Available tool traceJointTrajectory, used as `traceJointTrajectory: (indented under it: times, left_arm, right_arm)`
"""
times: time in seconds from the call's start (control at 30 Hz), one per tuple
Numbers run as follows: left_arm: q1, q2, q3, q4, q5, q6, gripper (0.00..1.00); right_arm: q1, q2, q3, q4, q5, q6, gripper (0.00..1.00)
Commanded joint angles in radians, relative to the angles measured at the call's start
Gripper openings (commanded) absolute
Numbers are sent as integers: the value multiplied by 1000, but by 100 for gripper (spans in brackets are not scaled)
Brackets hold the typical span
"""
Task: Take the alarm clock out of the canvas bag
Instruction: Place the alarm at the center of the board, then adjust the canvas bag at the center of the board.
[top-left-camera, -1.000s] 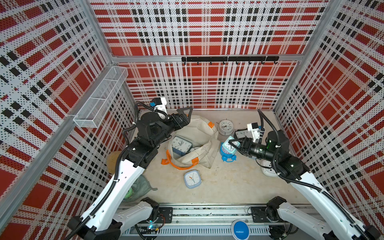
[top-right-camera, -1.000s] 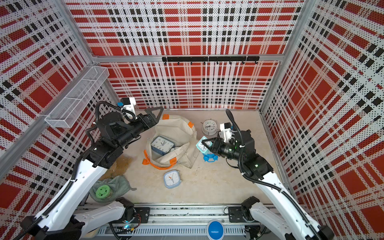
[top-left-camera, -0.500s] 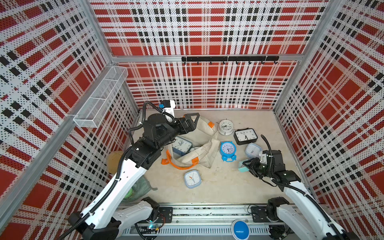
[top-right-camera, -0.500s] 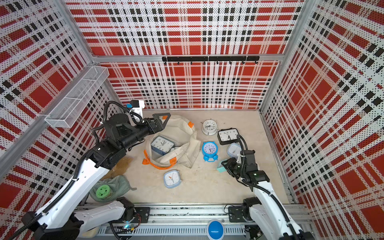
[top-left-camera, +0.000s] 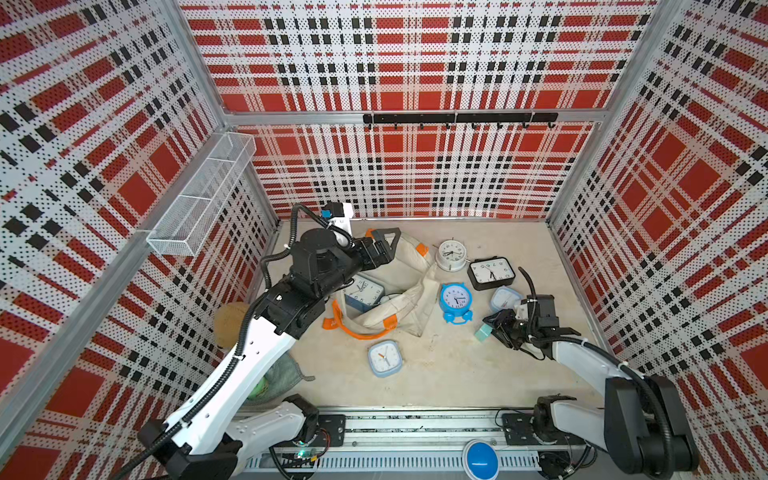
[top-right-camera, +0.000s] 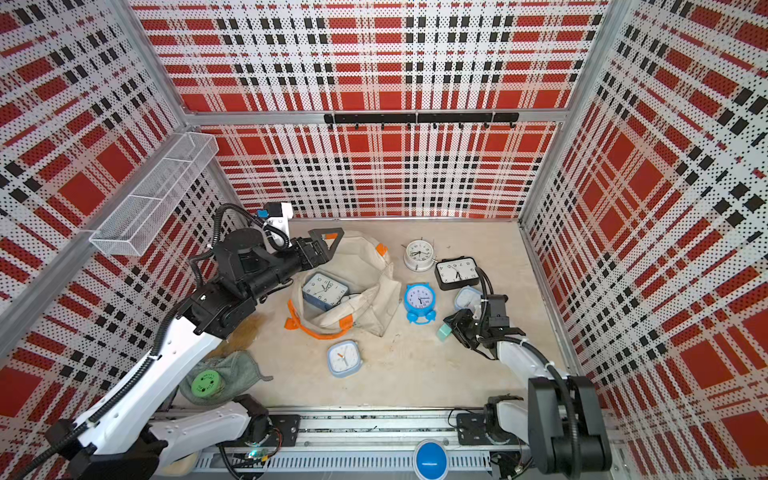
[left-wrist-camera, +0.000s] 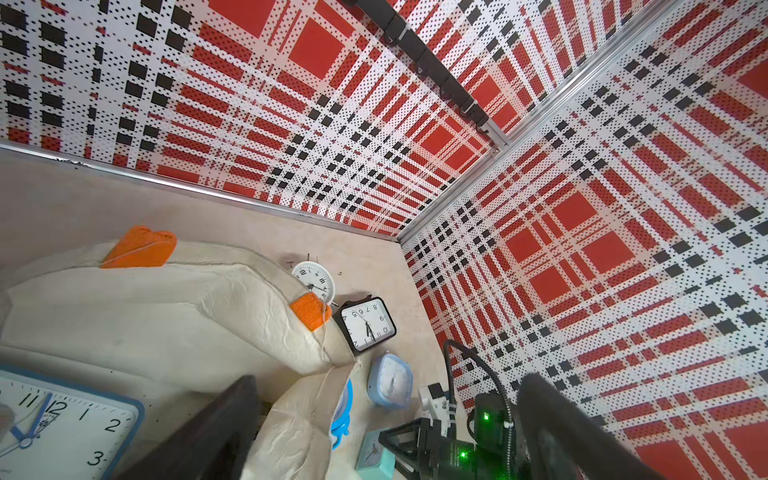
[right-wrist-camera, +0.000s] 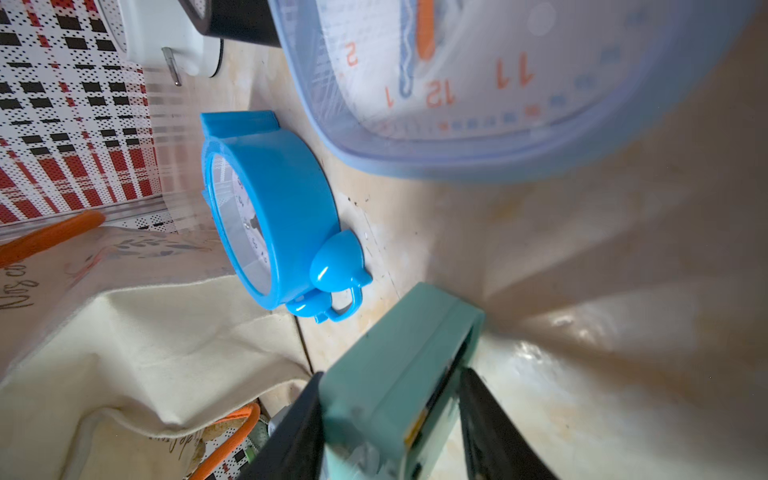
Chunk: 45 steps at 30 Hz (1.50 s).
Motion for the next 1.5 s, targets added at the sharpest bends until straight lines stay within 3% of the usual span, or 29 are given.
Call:
traceJointTrajectory:
  times: [0.0,0.33,0.47,0.7,0.8,0.87,1.0,1.1,1.27,1.47]
  left_arm:
    - [-10,-3,-8,11,-22,-3,99]
    - [-10,-24,-27,6,-40,-6,99]
    - [-9,-24,-28,10,-37,-6,99]
    - [-6,-5,9,-47,-1,24,99]
    - [1,-4,5,-64,4,5,99]
    - [6,4,8,-97,6,-14,99]
    - [2,32,-17,-191,2,-96,99]
    - [-34,66,-95,-203,-17,-190,92]
    - [-110,164,-234,-167,-88,-308,92]
    - [-97,211,-379,-167,-105,-419,98]
  right_arm:
    - [-4,16,48,-21,29,-45,55]
    - [-4,-48,77,-194,120,-52,56]
    - [-6,-77,110,-249,115,-77,63]
    - [-4,-237,399,-517,177,-317,71]
    - [3,-239,567,-613,151,-406,71]
    - [52,-218,682,-651,144,-455,71]
    - [301,-121,946,-705,239,-628,71]
    - [467,3,1138,-747,332,-691,70]
    - [521,158,1280,-676,319,-609,67]
    - [614,378,1468,-736,388,-562,67]
